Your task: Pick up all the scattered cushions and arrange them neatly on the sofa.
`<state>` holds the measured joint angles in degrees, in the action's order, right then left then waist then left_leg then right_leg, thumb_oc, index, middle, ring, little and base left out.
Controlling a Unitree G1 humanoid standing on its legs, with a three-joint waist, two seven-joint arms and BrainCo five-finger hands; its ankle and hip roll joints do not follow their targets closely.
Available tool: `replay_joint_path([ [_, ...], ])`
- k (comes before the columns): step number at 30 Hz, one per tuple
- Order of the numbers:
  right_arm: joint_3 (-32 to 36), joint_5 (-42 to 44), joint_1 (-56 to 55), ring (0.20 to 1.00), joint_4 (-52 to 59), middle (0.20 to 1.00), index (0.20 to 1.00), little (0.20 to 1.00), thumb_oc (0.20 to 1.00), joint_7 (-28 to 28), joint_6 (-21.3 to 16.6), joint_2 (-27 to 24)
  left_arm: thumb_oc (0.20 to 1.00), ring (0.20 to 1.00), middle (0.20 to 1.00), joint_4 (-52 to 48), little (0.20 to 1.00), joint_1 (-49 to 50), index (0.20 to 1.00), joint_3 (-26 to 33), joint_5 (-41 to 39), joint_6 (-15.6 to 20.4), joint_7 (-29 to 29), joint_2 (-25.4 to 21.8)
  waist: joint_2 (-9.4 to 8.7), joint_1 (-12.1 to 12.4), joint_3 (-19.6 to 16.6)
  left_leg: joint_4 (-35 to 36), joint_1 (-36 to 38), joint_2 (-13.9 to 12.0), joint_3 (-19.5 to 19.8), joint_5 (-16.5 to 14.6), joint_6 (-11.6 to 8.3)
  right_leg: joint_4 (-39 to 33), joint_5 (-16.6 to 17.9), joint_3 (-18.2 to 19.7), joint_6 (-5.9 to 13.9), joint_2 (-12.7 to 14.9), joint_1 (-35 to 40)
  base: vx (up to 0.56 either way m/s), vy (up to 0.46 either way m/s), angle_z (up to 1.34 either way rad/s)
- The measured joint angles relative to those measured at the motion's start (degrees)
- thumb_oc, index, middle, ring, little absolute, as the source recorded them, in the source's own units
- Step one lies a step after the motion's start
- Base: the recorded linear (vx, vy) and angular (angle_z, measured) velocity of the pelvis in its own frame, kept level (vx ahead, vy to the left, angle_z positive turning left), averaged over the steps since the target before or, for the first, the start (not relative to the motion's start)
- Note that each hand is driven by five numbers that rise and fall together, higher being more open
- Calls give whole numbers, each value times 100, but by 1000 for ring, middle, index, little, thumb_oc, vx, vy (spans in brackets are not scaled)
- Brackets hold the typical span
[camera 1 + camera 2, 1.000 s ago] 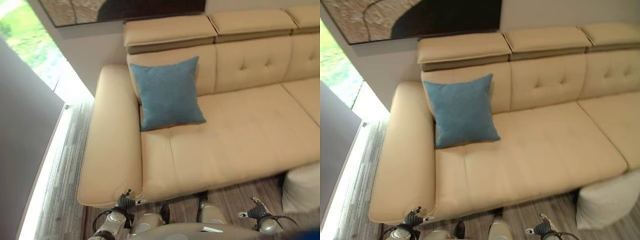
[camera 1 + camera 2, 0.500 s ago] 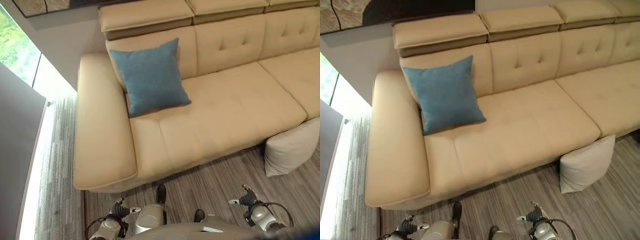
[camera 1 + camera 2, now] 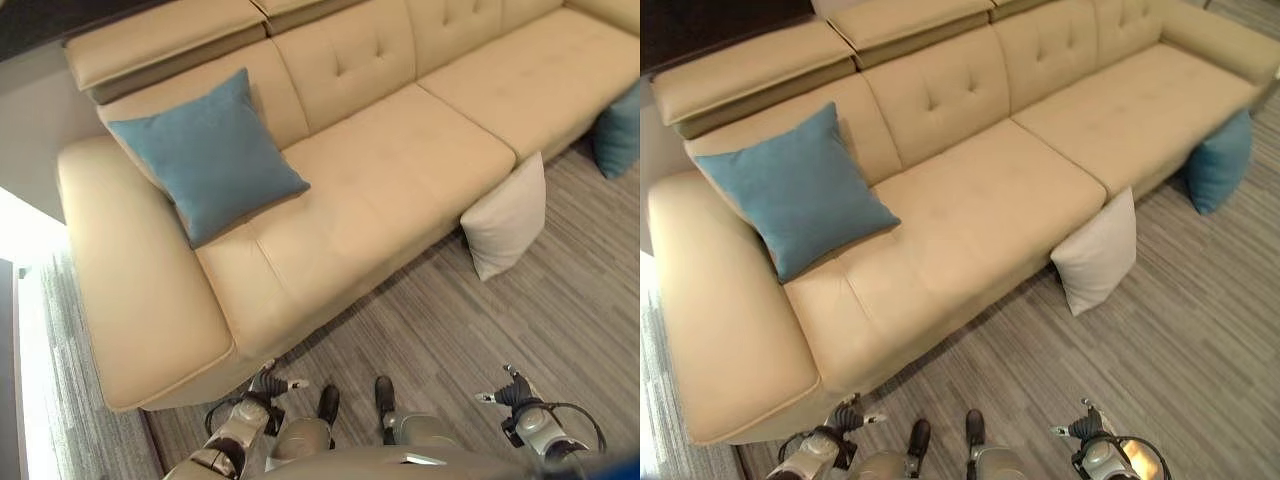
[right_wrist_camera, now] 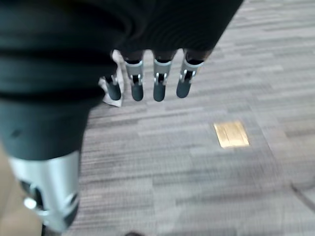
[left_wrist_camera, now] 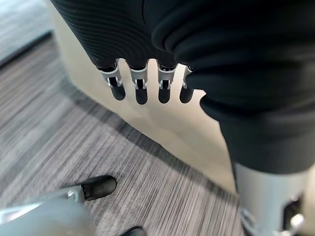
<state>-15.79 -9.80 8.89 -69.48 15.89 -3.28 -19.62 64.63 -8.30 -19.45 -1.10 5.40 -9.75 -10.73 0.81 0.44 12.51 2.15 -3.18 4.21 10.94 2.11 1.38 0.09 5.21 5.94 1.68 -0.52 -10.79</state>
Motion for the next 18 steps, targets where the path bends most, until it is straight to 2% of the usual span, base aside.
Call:
replay_joint_path([
  [2, -15, -1, 15, 1000, 1, 1000, 1000, 1000, 1000, 5, 37, 108, 1000, 1000, 1000, -34, 1000, -8, 1000, -2, 1, 11, -8, 14, 78, -11, 167, -42, -36, 23, -485, 35, 215, 183, -139, -394, 265, 257, -154, -254, 114, -133],
  [3, -47, -7, 19, 1000, -31, 1000, 1000, 1000, 1000, 4, 47, 205, 1000, 1000, 1000, -33, 1000, 10, 1000, 92, 1, 7, -11, -25, 92, -11, 210, -121, -159, 2, -815, 138, 320, 500, -262, -902, 332, 392, -393, -209, 80, -158],
  [4, -53, -2, 10, 1000, -118, 1000, 1000, 1000, 1000, -8, 60, 406, 1000, 1000, 1000, 29, 1000, 60, 1000, 257, 7, -2, -9, -157, 52, 224, 291, -237, -290, -127, -1290, 97, 364, 1420, -566, -2168, 341, 735, -752, -169, 27, -153],
  [5, -6, -7, -49, 1000, -128, 1000, 1000, 1000, 1000, 11, 58, 358, 1000, 1000, 1000, 93, 1000, 103, 1000, 275, 12, -18, -11, -167, 63, 252, 302, -232, -300, -146, -1389, 76, 451, 1638, -624, -2620, 364, 954, -668, -142, -3, -155],
  [6, -75, -20, -82, 1000, -149, 1000, 1000, 1000, 1000, -8, 73, 294, 1000, 1000, 1000, 167, 1000, 297, 1000, 533, 60, -7, -5, -189, 39, 254, 292, -238, -263, -245, -1698, 137, 465, 2162, -951, -3205, 305, 1224, -461, -100, -34, -109],
  [7, -122, -48, -80, 1000, -90, 1000, 1000, 1000, 1000, -17, 54, 293, 1000, 1000, 1000, 202, 1000, 453, 1000, 711, 63, -16, -11, -230, 38, 365, 272, -260, -228, -389, -1838, 70, 474, 2513, -1222, -3416, 335, 1290, -254, -29, -81, -117],
  [8, -112, -53, -133, 1000, 6, 1000, 1000, 1000, 1000, -20, 47, 293, 1000, 1000, 1000, 266, 1000, 570, 1000, 718, 64, -53, -11, -337, -6, 433, 251, -234, -202, -485, -1946, 55, 435, 2544, -1393, -3331, 407, 1251, 77, -29, -155, -96],
  [9, -104, -53, -171, 1000, 7, 1000, 1000, 1000, 1000, -19, 49, 290, 1000, 1000, 1000, 325, 1000, 618, 1000, 707, 75, -61, -2, -389, -78, 475, 214, -245, -213, -501, -1973, 15, 354, 2264, -1586, -3260, 486, 1213, 370, 12, -260, -89],
  [10, -46, -50, -257, 1000, 22, 1000, 1000, 1000, 1000, -25, 44, 284, 1000, 1000, 1000, 373, 1000, 678, 1000, 673, 185, -69, -23, -393, -119, 527, 108, -153, -226, -618, -1930, 63, -14, 1419, -1646, -2881, 200, 806, 587, 70, -296, -94],
  [11, -49, -47, -289, 1000, 67, 1000, 1000, 1000, 1000, -15, 41, 268, 1000, 1000, 1000, 374, 1000, 795, 1000, 612, 193, -76, -22, -370, -100, 563, -90, -168, -379, -788, -1738, 128, -320, 1181, -1531, -2704, 104, 487, 508, 101, -286, -84],
  [12, -48, -40, -341, 1000, 101, 1000, 1000, 1000, 1000, -9, 39, 246, 1000, 1000, 1000, 374, 1000, 747, 1000, 615, 203, -76, -30, -378, -92, 523, -106, -225, -400, -850, -1610, 260, -374, 1146, -1469, -2715, 5, 355, 534, 103, -253, -42],
  [13, -41, -34, -435, 1000, 101, 1000, 1000, 1000, 1000, -4, 37, 228, 1000, 1000, 1000, 372, 1000, 740, 1000, 605, 222, -75, -30, -374, -76, 521, -137, -295, -418, -911, -1564, 321, -392, 1196, -1515, -2726, -75, 292, 528, 63, -193, 6],
  [14, -34, -20, -521, 1000, 87, 1000, 1000, 1000, 1000, 2, 39, 214, 1000, 1000, 1000, 359, 1000, 660, 1000, 604, 222, -69, -27, -370, -77, 507, -142, -501, -510, -965, -1491, 345, -493, 1275, -1625, -2732, -258, 262, 472, 55, -141, 16],
  [15, -14, 8, -599, 1000, 89, 1000, 1000, 1000, 1000, 17, 40, 215, 1000, 1000, 1000, 330, 1000, 522, 1000, 607, 219, -63, -25, -359, -150, 504, -152, -909, -792, -928, -1354, 464, -720, 1348, -1683, -2697, -437, 294, 363, 59, -77, 4],
  [16, -19, 15, -598, 1000, 95, 1000, 1000, 1000, 1000, 20, 40, 212, 1000, 1000, 1000, 236, 1000, 458, 1000, 602, 213, -64, -23, -341, -224, 554, -162, -1177, -983, -878, -1283, 631, -828, 1287, -1626, -2668, -593, 338, 328, 89, -70, -23],
  [18, -24, 24, -578, 1000, 100, 1000, 1000, 1000, 1000, 37, 41, 160, 1000, 1000, 1000, 173, 1000, 477, 1000, 578, 181, -53, -25, -263, -237, 549, -139, -1445, -1031, -729, -957, 508, -791, 1059, -1447, -2539, -661, 293, 507, 153, -58, -37],
])
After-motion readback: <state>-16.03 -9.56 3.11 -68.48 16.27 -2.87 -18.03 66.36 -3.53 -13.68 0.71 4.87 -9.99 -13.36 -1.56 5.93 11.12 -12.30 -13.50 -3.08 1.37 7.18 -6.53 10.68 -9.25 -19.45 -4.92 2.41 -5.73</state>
